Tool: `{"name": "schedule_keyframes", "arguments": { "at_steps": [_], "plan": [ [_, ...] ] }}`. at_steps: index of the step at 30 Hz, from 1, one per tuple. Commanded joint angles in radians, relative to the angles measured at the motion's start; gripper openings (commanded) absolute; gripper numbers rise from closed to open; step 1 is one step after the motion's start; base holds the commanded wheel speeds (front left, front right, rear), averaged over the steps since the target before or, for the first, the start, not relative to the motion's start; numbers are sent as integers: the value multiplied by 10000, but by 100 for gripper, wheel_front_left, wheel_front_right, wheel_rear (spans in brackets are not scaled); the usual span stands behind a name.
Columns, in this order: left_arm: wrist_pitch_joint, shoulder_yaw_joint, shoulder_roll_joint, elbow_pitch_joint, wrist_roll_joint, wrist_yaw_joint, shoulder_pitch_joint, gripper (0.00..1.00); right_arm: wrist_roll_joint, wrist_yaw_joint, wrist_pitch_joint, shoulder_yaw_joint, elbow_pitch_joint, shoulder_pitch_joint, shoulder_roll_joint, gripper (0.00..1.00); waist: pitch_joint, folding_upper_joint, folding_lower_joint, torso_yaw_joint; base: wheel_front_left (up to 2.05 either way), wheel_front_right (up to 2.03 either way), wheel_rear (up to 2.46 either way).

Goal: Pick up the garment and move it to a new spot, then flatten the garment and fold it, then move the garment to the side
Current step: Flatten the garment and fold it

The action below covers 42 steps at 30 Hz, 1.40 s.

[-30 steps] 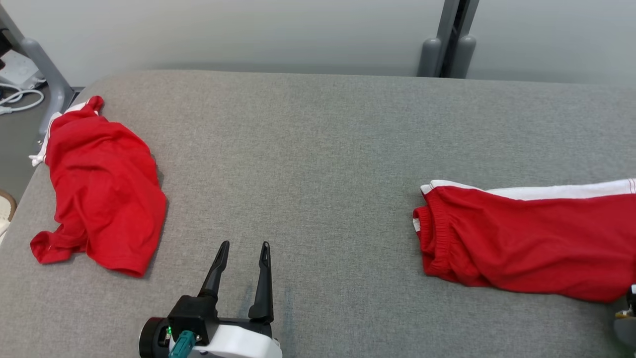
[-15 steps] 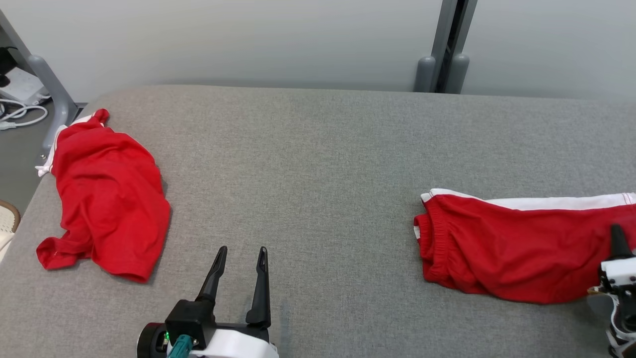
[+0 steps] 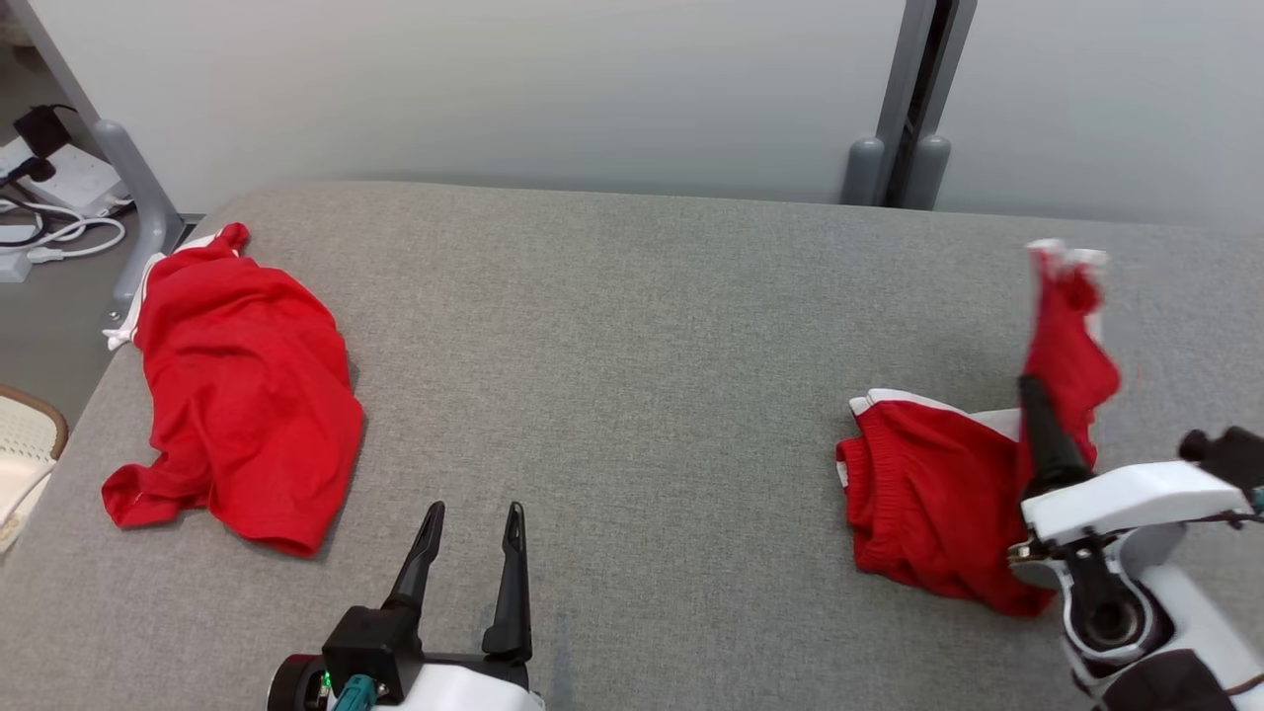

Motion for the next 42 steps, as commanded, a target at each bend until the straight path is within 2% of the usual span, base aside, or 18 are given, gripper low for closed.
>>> {"name": "schedule_keyframes", "arguments": {
  "at_steps": [1,11,20,22,23,42],
  "plan": [
    [-32,19,39,-25,-38,-25,8,100,-52,0,43,67,-57,76,-21,0,9,0,0,31,0,0,0],
    [-32,119,39,-11,-258,19,73,100,-519,0,373,1709,248,223,228,0,15,0,0,299,0,0,0],
    [-32,137,39,22,-255,50,164,100,-662,0,266,2364,951,240,187,0,-16,0,0,279,0,0,0],
    [-32,126,37,26,-263,71,169,100,-765,0,226,2543,1013,230,171,64,-20,0,0,255,0,0,0],
    [-32,128,39,23,-268,77,173,100,-809,0,210,2642,1007,241,196,100,-17,0,0,239,0,0,0],
    [-32,266,39,144,-206,0,216,100,-1009,0,919,4445,75,932,276,100,-121,0,0,-54,0,0,0]
  ]
}}
